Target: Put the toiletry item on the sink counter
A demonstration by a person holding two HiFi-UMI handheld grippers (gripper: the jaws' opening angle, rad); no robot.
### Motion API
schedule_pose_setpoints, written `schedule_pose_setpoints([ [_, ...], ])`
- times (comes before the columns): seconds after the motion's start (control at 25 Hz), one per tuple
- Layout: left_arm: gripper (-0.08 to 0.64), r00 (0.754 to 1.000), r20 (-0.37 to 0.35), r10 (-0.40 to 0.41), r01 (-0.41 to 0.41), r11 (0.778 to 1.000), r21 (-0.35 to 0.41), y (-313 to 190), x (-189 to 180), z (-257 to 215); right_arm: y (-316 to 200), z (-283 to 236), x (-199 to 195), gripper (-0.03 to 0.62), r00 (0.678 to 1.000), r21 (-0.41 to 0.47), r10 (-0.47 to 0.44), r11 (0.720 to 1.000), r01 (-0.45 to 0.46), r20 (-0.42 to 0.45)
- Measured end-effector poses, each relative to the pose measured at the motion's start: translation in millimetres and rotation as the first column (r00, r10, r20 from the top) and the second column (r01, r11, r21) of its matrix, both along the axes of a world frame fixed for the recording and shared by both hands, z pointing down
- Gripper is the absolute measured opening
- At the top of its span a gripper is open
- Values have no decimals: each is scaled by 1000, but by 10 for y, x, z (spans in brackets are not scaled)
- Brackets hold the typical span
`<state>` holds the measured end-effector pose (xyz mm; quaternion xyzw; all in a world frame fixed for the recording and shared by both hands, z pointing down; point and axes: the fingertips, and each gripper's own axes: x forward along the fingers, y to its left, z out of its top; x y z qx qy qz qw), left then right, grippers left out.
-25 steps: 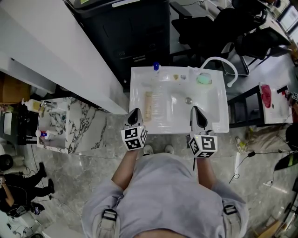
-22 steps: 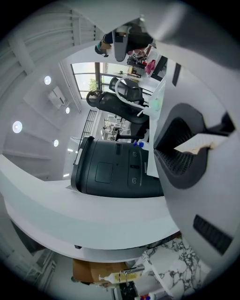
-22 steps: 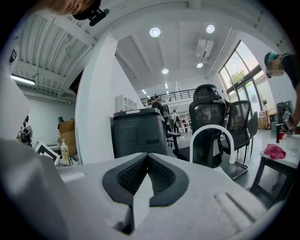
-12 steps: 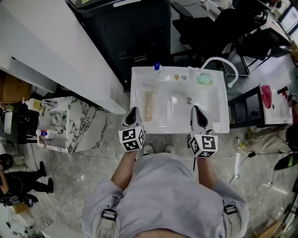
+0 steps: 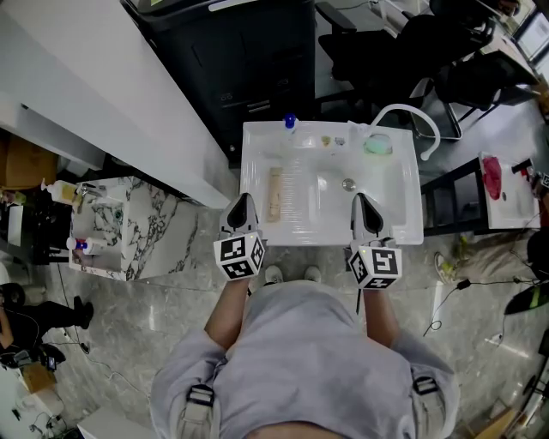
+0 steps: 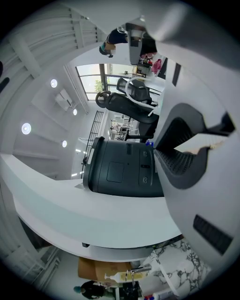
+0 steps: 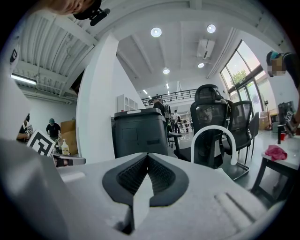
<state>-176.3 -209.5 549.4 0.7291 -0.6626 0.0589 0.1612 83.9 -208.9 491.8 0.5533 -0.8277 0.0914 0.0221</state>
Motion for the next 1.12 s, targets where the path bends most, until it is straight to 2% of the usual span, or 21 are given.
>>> schedule_pose_setpoints([
  [1.12, 6, 1000, 15, 12, -14, 990, 139, 108, 38, -601, 64, -36, 21, 2, 1000, 14, 8, 1000, -8, 1],
])
